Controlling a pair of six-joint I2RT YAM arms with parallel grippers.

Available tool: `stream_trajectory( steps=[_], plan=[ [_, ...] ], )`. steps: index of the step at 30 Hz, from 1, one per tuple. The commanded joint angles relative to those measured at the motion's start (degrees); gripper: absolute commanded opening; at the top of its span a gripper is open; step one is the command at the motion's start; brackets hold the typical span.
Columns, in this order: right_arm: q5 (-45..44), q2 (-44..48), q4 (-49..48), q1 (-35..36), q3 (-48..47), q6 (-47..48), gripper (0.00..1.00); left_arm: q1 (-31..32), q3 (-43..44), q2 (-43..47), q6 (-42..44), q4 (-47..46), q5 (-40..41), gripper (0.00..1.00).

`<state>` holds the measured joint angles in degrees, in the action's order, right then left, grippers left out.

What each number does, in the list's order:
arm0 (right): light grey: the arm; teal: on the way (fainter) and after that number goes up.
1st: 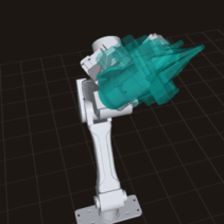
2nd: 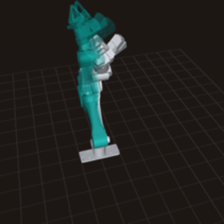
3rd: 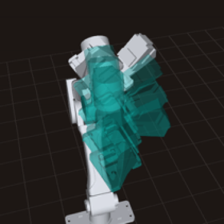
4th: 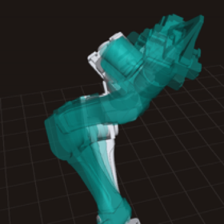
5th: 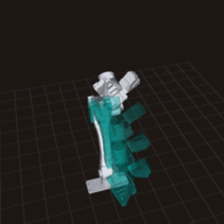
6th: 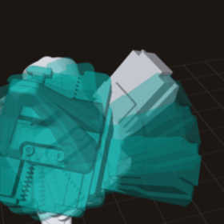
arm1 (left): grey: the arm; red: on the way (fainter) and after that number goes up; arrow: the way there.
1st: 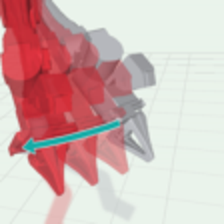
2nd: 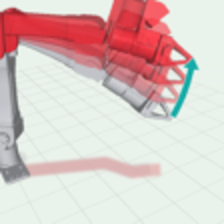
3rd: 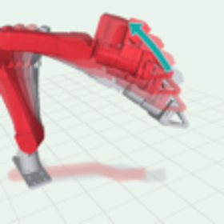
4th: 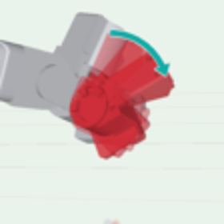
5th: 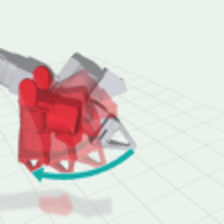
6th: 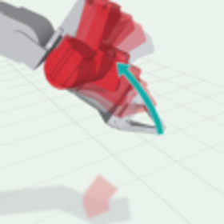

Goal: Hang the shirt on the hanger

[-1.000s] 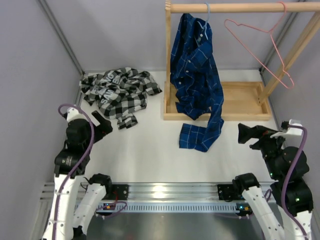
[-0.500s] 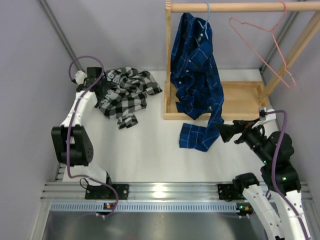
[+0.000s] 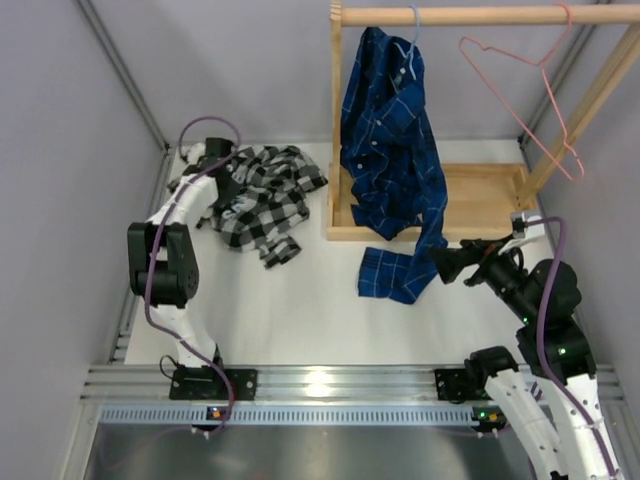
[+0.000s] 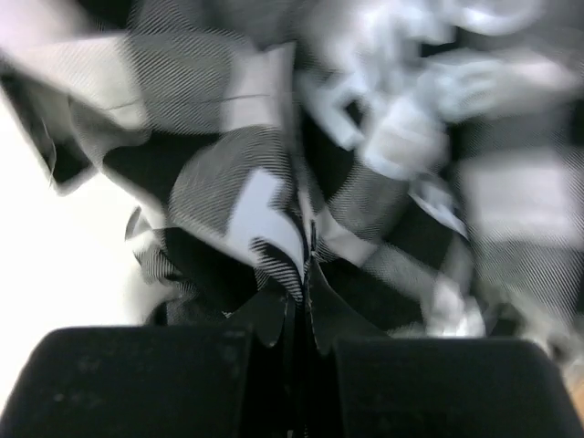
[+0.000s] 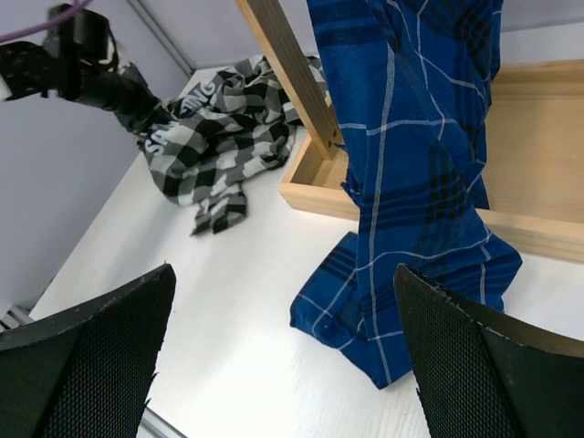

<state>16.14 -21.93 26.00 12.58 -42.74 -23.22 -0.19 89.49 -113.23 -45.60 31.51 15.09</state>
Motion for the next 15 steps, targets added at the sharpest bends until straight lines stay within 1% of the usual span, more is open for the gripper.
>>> stream_trajectory(
  steps=[1, 2, 4, 5, 6, 7, 8, 9, 10, 11, 12, 13, 14, 15],
  plan=[
    [-0.93, -0.65, -4.20, -0.71, -0.15, 0.02, 1.00, 16.40, -7.02, 21.08, 6.58, -4.17, 9.82, 0.00],
    [-1.55, -0.74, -4.20, -0.71, -0.06, 0.28, 0.99, 25.84, -13.75, 28.60, 5.97, -4.17, 16.83, 0.00],
    [-3.22, -0.92, -4.20, -0.71, 0.03, 0.63, 1.00, 34.42, -21.08, 35.24, 3.08, -4.26, 20.14, 0.00],
    [-3.40, -1.01, -4.29, -0.63, 0.03, 0.98, 0.99, 38.29, -27.90, 40.58, 0.11, -4.26, 21.46, 0.00],
    [-3.48, -1.27, -4.29, -0.71, -0.06, 1.42, 0.99, 45.73, -31.10, 42.81, -1.58, -4.09, 23.99, 0.00],
    [-3.40, -1.79, -4.20, -0.71, -0.24, 2.12, 0.99, 49.37, -34.09, 45.00, -2.98, -4.00, 24.28, 0.00],
    [-3.31, -2.15, -4.11, -0.71, -0.41, 2.56, 0.99, 55.15, -36.73, 46.85, -5.87, -3.74, 24.54, 0.00],
    [-2.70, -2.84, -3.94, -0.71, -0.67, 3.35, 0.99, 57.64, -41.28, 50.35, -7.47, -3.12, 23.68, 0.00],
    [-2.35, -3.29, -3.94, -0.63, -0.76, 3.53, 0.99, 60.19, -43.33, 52.04, -8.87, -3.12, 23.06, 0.00],
    [-1.99, -3.55, -3.76, -0.71, -1.11, 3.71, 0.99, 65.61, -45.26, 53.62, -11.76, -3.12, 22.62, 0.00],
    [-1.29, -4.42, -3.85, -0.63, -1.20, 3.89, 1.00, 68.36, -48.16, 55.82, -12.92, -3.47, 22.09, 0.00],
    [-0.94, -4.78, -3.85, -0.71, -1.29, 3.97, 0.99, 71.61, -49.05, 56.27, -14.06, -3.82, 21.56, 0.00],
    [0.28, -5.22, -3.94, -0.71, -1.29, 4.06, 0.99, 78.69, -49.59, 56.19, -13.73, -4.52, 22.17, 0.00],
    [1.51, -6.27, -4.81, -0.71, -1.20, 4.06, 0.99, 82.07, -50.20, 54.62, -12.07, -6.00, 22.61, 0.00]
  ],
)
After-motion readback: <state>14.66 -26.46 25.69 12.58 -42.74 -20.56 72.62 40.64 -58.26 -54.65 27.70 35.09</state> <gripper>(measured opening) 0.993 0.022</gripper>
